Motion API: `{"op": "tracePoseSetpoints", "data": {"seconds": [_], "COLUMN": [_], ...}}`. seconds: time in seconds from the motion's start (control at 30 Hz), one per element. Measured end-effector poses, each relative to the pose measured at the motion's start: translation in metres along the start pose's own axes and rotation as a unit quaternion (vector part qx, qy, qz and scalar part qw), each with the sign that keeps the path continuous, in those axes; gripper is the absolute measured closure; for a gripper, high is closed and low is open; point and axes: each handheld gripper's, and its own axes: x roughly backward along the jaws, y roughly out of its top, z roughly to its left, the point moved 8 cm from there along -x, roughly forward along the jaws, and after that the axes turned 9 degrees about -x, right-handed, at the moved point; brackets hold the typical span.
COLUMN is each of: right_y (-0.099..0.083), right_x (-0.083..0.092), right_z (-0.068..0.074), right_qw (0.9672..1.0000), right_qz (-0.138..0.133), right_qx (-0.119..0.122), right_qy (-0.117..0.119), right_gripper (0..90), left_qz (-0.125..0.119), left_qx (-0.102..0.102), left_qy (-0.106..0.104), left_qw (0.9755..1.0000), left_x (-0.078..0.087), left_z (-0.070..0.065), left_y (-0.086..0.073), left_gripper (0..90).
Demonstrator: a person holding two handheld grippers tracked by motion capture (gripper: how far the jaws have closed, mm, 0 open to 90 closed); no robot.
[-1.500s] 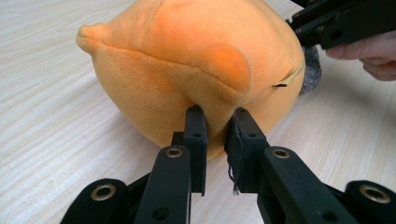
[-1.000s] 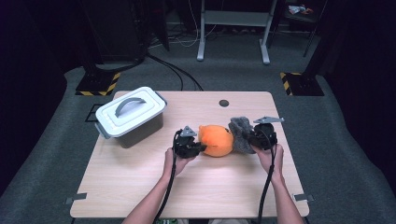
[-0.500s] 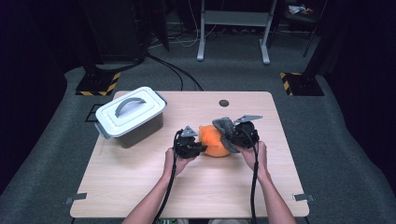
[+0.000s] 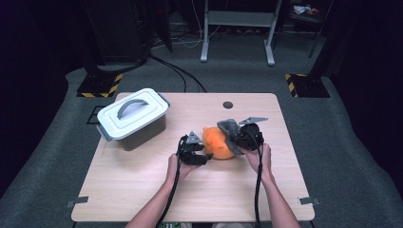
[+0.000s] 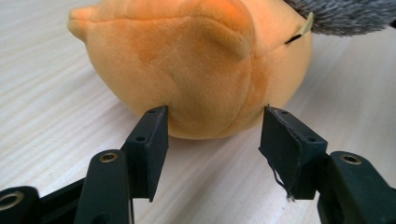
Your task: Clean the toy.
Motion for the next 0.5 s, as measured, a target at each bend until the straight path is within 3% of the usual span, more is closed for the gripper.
{"op": "tracePoseSetpoints", "data": {"seconds": [0.23, 0.33, 0.5], "right_y": [-0.0006, -0.0007, -0.0012], "right_x": [-0.0001, -0.0004, 0.0010], "right_z": [-0.0028, -0.0013, -0.0013], "right_qw": [1.0000, 1.0000, 0.9999], "right_qz": [-0.004, -0.005, -0.008], "right_qx": [-0.004, -0.005, -0.005], "right_qy": [0.004, 0.004, 0.004], "right_gripper": [76.7, 76.7, 76.7], "left_qz": [-0.003, 0.001, 0.002], "left_qx": [-0.017, -0.033, -0.028], "left_qy": [0.022, 0.026, 0.027], "left_qw": [0.9996, 0.9991, 0.9993], "left_x": [-0.0026, -0.0038, -0.0041], "left_z": [-0.0007, -0.0006, -0.0016], "left_y": [0.0027, 0.0030, 0.0025], "left_gripper": [44.7, 52.2, 72.6]}}
